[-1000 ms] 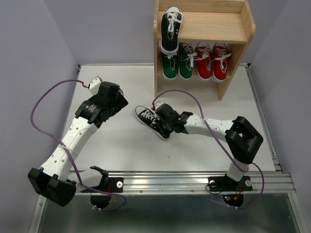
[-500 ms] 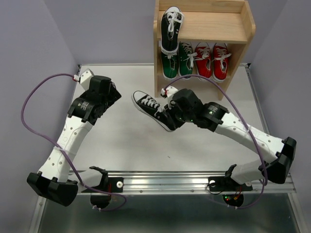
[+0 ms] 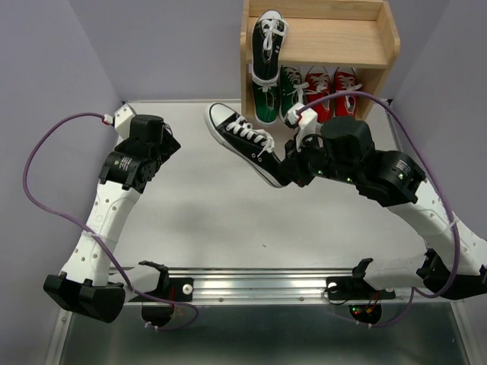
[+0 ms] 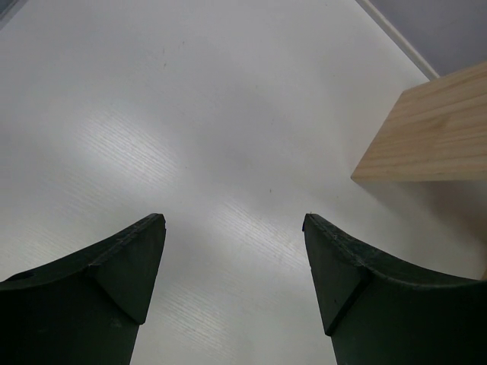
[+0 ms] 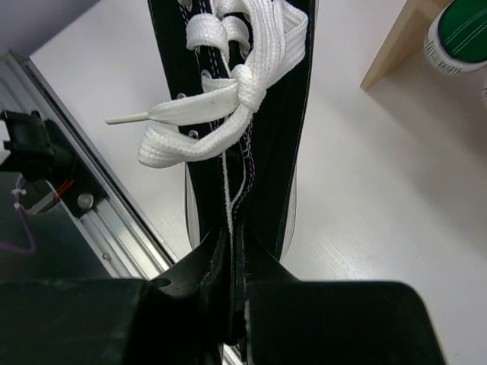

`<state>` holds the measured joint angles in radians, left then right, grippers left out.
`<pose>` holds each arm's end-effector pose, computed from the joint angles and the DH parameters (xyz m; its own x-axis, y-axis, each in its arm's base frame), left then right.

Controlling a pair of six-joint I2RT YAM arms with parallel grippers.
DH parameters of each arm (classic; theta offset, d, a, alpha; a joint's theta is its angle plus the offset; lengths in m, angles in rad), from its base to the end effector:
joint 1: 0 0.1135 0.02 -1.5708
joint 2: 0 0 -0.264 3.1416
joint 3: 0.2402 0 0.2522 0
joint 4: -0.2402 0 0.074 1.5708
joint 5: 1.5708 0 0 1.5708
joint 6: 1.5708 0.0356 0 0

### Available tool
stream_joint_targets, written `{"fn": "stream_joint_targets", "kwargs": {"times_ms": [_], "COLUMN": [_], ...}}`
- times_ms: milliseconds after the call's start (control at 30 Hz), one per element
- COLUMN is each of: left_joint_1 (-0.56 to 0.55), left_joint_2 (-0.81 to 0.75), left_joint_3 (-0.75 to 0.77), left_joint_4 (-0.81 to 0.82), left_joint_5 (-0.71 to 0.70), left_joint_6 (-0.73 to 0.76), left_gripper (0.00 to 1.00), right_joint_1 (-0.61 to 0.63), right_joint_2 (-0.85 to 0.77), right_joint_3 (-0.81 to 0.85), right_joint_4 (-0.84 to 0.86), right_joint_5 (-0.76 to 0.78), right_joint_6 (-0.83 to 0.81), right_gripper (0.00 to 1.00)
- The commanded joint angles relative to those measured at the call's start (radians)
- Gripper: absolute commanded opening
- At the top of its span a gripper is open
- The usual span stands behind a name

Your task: Place and organize the shoes onto the shoe shelf

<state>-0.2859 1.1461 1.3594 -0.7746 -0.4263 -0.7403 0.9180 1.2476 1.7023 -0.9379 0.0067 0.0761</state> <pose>0.2229 -0.0502 0.4079 -0.3237 -0.5450 -0.7735 -0.4028 0.8191 -0.4085 0.1380 0.1801 0.4744 -0.3415 -0.3215 -0.8832 -0.7670 0.6384 0.0642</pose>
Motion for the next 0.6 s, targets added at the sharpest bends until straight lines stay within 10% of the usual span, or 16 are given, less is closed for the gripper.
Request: {"fn": "stream_joint_targets", "kwargs": {"times_ms": [0,567], "left_joint_1": [0.007,0.016], "left_joint_2": [-0.009,-0.026], "left_joint_3": [0.027,0.003], "left_joint_4": [0.017,0.023], "left_joint_5": [-0.008,0.004], "left_joint_6": [0.015,0.009], "left_gripper": [0.84,0.84], "right_joint_1": [0.005,0.005], "right_joint_2": [-0.040,-0.085], "right_joint_3": [0.135,0.217], "right_joint_4": [0.120,0.419], "right_joint_5": [0.048,0.402], "right_joint_6": [-0.030,-0.042], "right_gripper": [0.01,0.01]}}
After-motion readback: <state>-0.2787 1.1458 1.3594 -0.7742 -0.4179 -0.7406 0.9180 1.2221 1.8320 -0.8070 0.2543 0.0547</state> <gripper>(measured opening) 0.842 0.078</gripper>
